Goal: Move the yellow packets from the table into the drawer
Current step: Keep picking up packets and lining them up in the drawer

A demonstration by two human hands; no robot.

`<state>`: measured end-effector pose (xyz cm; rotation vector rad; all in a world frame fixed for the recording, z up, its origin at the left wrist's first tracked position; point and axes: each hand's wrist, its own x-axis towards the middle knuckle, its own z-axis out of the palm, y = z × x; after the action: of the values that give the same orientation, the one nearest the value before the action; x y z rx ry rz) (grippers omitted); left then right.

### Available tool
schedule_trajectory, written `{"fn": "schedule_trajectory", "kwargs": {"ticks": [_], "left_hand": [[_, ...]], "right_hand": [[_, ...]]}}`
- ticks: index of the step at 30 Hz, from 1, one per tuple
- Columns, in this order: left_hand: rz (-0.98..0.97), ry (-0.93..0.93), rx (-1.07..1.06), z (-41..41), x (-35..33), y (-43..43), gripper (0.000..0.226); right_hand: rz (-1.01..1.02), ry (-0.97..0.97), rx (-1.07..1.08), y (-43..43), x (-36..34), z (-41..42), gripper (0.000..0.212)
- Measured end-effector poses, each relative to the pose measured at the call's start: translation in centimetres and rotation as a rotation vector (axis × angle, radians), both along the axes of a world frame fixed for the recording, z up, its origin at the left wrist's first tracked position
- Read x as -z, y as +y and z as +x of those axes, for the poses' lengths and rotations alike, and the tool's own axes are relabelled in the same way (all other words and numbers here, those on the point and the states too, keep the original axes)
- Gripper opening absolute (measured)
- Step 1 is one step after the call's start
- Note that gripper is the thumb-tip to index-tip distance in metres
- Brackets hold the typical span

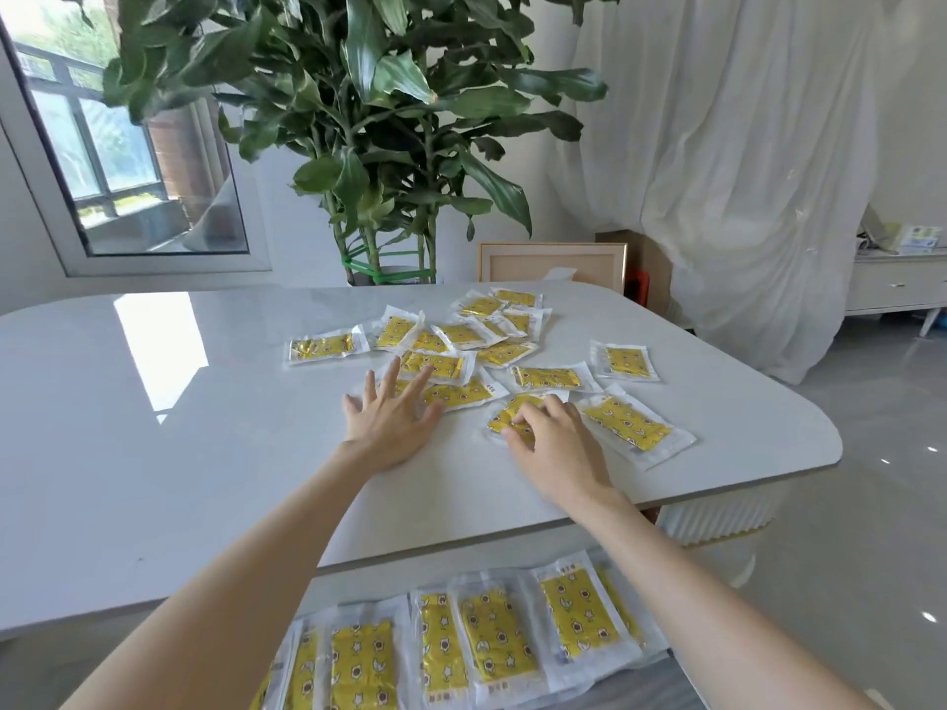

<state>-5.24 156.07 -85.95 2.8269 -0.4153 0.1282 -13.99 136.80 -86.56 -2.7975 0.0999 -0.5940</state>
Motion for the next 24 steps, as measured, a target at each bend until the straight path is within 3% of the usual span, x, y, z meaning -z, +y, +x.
{"fn": "schedule_trajectory", "kwargs": {"ticks": [6, 17, 24], "left_hand": [[0.138, 0.064, 0.04, 0.6, 0.3, 0.0, 0.051], [0.104, 0.113, 0.061, -3.1, 0.2, 2.8, 0.048], [0.089, 0.078, 0.015, -7.9, 0.3, 8.0, 0.048]], "right_hand": [[0.002, -0.07, -0.059, 0.3, 0.1, 1.2, 0.022], [0.029, -0.028, -0.079, 2.9, -0.4, -1.2, 0.025], [0.162, 0.01, -0.244, 7.9, -0.1, -3.4, 0.025]]}}
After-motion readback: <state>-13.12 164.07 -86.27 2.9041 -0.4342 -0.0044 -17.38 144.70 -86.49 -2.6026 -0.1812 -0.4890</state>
